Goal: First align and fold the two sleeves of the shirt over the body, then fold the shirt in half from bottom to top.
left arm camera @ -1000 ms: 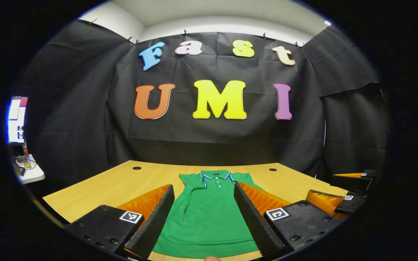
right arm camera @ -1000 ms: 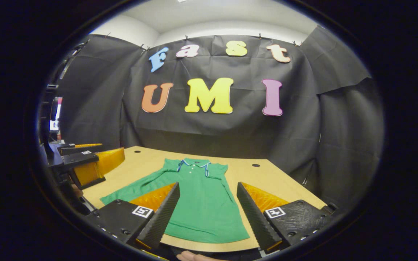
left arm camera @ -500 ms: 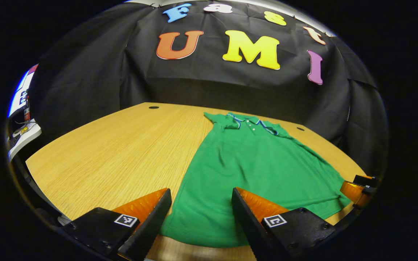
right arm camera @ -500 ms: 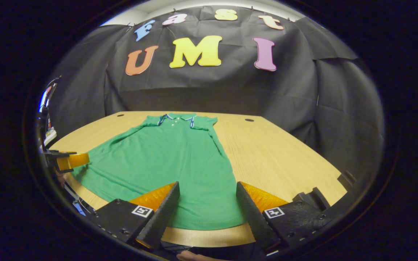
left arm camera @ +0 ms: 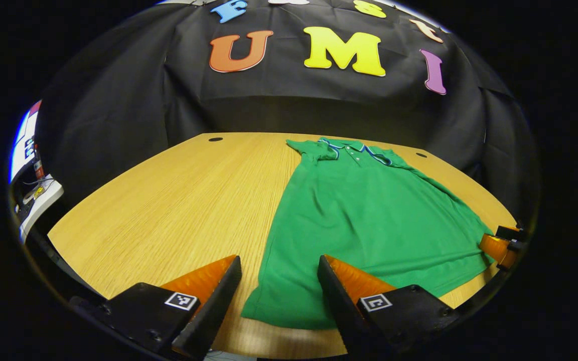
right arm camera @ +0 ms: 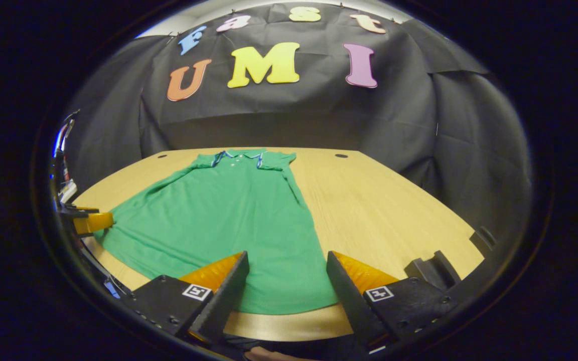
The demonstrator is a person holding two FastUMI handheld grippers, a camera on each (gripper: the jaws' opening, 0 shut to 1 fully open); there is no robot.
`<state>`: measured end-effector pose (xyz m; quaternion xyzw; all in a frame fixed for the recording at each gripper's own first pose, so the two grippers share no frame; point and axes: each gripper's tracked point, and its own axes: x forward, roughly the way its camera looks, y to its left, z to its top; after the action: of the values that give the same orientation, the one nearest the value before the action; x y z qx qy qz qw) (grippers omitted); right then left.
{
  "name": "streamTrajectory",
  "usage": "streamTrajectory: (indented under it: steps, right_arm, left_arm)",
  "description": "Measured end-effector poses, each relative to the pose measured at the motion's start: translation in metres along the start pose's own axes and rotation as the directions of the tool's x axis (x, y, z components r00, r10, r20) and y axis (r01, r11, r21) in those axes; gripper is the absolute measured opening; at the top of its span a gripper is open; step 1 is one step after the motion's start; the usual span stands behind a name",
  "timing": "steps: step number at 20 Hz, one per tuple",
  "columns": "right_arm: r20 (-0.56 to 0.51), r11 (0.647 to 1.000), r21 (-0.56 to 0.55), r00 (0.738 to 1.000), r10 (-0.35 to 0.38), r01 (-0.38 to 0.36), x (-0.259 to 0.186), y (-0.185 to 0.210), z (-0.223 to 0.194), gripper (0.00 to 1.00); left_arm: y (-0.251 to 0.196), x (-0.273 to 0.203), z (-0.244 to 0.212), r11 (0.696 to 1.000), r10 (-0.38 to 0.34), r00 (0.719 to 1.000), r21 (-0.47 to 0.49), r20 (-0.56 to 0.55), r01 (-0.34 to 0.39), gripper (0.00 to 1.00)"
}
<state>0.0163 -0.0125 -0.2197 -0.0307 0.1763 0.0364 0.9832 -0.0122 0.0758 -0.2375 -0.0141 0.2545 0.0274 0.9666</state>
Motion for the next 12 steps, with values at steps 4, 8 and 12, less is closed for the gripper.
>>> streamTrajectory:
  steps: [4, 8, 12]
  right_arm:
    - [-0.045, 0.998, 0.069, 0.999, 0.013, -0.010, -0.008, -0.011, -0.007, 0.96]
    - [-0.071, 0.996, 0.087, 0.997, 0.019, -0.013, -0.008, -0.019, -0.009, 0.96]
    - [-0.051, 0.997, 0.053, 0.997, 0.054, -0.051, -0.004, 0.001, -0.007, 0.83]
  left_arm:
    - [0.003, -0.003, -0.001, 1.000, -0.009, 1.000, 0.024, -0.026, 0.009, 1.00]
    - [-0.001, -0.007, -0.009, 1.000, -0.018, 0.999, 0.013, -0.050, 0.018, 1.00]
    - [-0.004, -0.004, -0.007, 1.000, -0.014, 0.999, 0.012, -0.053, 0.015, 0.96]
